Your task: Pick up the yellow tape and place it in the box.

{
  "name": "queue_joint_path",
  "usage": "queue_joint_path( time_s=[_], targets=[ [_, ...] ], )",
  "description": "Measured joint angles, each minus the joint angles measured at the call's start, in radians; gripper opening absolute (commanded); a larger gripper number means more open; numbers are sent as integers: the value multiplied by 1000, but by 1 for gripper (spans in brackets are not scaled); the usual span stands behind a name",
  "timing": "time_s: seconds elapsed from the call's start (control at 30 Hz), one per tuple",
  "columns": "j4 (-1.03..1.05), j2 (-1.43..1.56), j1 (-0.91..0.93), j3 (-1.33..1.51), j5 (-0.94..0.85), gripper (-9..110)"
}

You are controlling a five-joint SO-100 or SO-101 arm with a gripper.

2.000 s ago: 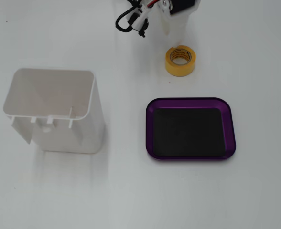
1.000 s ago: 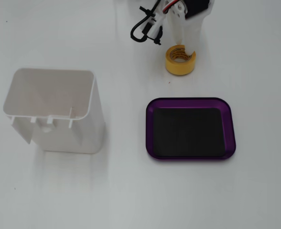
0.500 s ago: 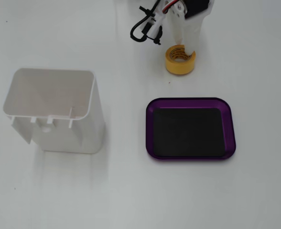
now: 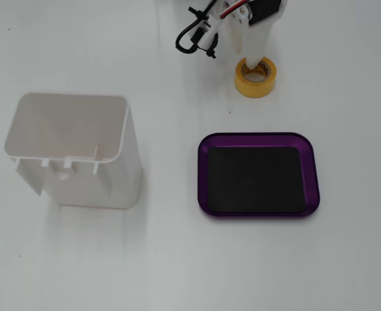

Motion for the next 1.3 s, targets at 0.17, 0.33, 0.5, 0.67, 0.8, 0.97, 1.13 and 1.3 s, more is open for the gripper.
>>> queue_joint_path(
  time_s=[0.17,0.33,0.5,0.67,0.8,0.97,1.13,1.3],
  targets=[
    [-26,0,2,5,0,10],
    [-109,0,3,34,0,9],
    [-135,0,0,40,-2,9],
    [-147,-37,3,51,-3,2],
    [-155,-109,3,46,-5,-1],
    [-147,-141,3,29,-5,-1],
    [-144,-61,3,-14,3,0],
    [-183,91,64,-74,84,0]
  ],
)
